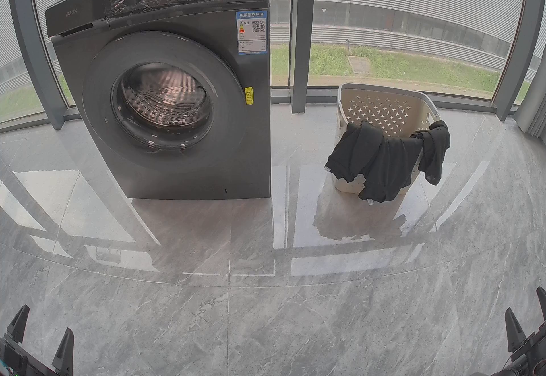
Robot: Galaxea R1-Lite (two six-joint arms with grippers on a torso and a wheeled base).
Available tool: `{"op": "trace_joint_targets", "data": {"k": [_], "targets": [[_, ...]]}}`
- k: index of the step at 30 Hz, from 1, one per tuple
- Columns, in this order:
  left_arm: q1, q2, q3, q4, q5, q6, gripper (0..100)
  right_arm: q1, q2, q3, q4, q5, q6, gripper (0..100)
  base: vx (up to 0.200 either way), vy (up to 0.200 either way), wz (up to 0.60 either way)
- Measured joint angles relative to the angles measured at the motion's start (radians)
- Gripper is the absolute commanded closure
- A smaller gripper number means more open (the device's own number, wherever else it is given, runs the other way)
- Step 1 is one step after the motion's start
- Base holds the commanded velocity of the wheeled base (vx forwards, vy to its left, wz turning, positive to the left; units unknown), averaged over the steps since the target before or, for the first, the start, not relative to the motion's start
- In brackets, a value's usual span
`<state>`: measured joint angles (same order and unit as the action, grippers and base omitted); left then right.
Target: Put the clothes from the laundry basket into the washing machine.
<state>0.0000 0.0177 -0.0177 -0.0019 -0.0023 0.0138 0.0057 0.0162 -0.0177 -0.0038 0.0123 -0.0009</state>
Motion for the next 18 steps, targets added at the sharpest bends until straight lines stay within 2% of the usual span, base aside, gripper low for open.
{"op": "trace_joint_targets", "data": {"k": [10, 18], "targets": [[0.0, 0.0, 0.0, 0.0, -0.001, -0.001, 0, 0.0, 0.0, 0.0, 0.0, 0.001, 0.002, 0, 0.0, 0.0, 0.0], [0.0, 0.0, 0.0, 0.0, 0.0, -0.013, 0, 0.001, 0.0, 0.0, 0.0, 0.001, 0.003, 0, 0.2, 0.0, 0.0]]}}
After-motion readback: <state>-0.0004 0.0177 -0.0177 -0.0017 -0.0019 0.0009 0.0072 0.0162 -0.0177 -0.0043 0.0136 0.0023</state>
